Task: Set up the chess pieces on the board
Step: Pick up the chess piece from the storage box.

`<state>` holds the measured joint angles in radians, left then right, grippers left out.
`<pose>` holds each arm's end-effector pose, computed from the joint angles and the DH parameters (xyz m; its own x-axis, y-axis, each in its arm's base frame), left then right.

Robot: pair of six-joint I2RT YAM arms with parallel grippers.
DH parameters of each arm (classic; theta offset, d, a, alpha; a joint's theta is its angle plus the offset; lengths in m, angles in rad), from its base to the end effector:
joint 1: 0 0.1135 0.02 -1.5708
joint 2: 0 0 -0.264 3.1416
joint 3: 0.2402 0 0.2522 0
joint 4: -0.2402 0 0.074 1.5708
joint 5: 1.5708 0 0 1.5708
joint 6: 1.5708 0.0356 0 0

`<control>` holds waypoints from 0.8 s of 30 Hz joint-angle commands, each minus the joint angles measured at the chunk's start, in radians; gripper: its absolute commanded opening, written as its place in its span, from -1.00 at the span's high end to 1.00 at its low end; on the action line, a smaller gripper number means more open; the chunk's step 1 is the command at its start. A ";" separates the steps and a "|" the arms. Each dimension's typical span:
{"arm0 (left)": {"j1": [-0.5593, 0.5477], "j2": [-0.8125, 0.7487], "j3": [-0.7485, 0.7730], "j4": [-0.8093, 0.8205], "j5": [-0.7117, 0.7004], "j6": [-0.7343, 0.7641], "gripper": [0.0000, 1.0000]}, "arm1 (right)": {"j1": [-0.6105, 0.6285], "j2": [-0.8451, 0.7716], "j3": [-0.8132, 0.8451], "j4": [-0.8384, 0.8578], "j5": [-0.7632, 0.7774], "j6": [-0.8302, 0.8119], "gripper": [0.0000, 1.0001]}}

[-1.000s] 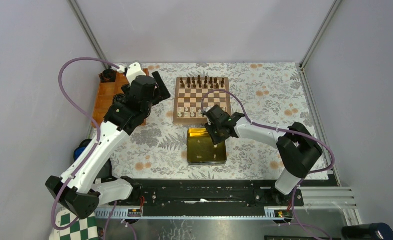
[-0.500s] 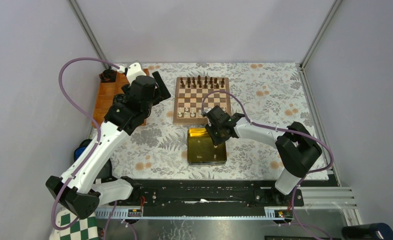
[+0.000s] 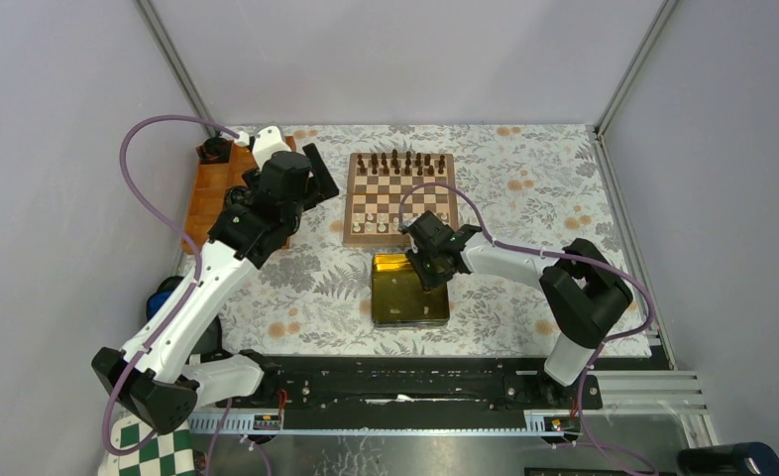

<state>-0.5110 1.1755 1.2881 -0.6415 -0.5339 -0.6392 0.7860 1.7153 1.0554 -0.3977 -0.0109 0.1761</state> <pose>0.2229 -0.1042 0.3915 -0.3758 -0.3781 -0.8461 -0.2322 0.9223 -0.3090 0.2415 0.2423 0.1765 -0.7307 -0.4837 -0.4817 -0.5924 0.8000 0.0954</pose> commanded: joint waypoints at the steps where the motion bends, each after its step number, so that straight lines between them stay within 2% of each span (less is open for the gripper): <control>1: -0.007 0.000 -0.010 0.065 -0.029 0.006 -0.98 | -0.007 0.007 0.005 0.012 -0.016 -0.007 0.44; 3: -0.007 0.001 -0.010 0.067 -0.031 0.008 -0.98 | -0.007 0.010 0.007 0.012 -0.014 -0.009 0.48; 10: -0.007 0.000 -0.011 0.067 -0.029 0.014 -0.98 | -0.007 0.009 0.023 -0.003 0.001 -0.012 1.00; 17: -0.007 -0.004 0.004 0.059 -0.045 0.027 -0.98 | -0.007 -0.033 0.072 -0.057 0.043 -0.023 1.00; 24: -0.007 0.007 0.043 0.041 -0.060 0.038 -0.98 | -0.006 -0.041 0.207 -0.128 0.081 -0.033 1.00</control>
<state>-0.5110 1.1770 1.2888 -0.6365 -0.5484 -0.6216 0.7860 1.7195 1.1519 -0.4782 0.0296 0.1635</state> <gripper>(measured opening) 0.987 0.033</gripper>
